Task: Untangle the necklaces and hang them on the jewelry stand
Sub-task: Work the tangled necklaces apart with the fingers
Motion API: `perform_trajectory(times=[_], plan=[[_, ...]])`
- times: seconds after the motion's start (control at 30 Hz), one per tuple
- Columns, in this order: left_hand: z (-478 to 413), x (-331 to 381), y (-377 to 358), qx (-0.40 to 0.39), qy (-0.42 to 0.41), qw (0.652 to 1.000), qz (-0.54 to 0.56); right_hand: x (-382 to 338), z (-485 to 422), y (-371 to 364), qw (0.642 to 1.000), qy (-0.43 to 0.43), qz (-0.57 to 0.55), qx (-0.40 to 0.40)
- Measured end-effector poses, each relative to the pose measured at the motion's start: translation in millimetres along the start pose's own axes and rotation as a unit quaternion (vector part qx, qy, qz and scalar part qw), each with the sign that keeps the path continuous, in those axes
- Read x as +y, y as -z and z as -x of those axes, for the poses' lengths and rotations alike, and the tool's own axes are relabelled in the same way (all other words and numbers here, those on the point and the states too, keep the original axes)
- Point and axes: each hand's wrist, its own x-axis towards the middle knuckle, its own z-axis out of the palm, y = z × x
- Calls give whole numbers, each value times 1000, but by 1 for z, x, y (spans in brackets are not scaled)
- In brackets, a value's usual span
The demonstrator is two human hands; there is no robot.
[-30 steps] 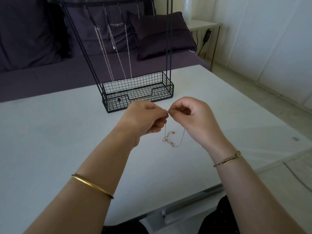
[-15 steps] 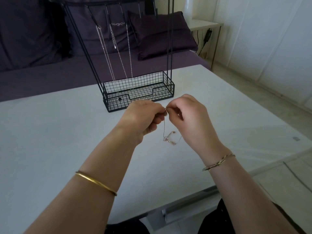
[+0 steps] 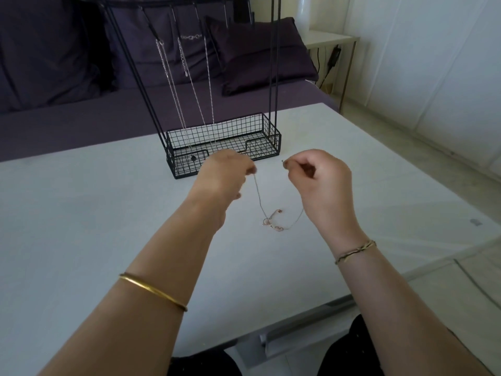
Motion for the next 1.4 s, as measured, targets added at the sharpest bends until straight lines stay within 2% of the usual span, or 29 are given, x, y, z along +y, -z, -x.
perform_trajectory(times=[0.1,0.13,0.17,0.23,0.33,0.57,0.67,0.73,0.83,0.9,1.03,1.2,1.33,1.4], plan=[[-2,4,5,4,32,991,132,6,1,-1,997,-62,-41,-12],[-2,4,6,-1,37,990,134,9,1,-3,996,-72,-39,-18],[-4,2,8,0,33,996,88,12,1,-3,996,-78,-33,-22],[-9,-9,10,2,-7,995,-100,16,1,-3,996,-80,-9,-27],[-14,-30,13,-15,-64,951,-303,23,1,-4,996,-61,49,-40],[-20,-48,17,-78,-60,863,-496,34,2,-6,985,-42,138,-96],[-22,-52,22,-68,-59,854,-512,37,2,-9,981,-49,147,-115],[-27,-55,28,-40,-45,892,-449,34,5,-13,984,-58,117,-125],[-30,-50,36,6,10,979,-205,22,11,-21,983,-80,38,-160],[-28,-42,38,1,31,997,-66,13,14,-27,975,-117,-41,-186],[-18,-22,38,-39,36,991,122,4,15,-37,940,-208,-167,-215],[-13,-13,42,-60,36,968,239,-10,19,-42,879,-276,-287,-261],[-10,-11,44,-68,30,957,280,-18,18,-38,816,-333,-370,-294],[-10,-12,45,-54,8,968,243,-19,16,-34,805,-343,-394,-283]])
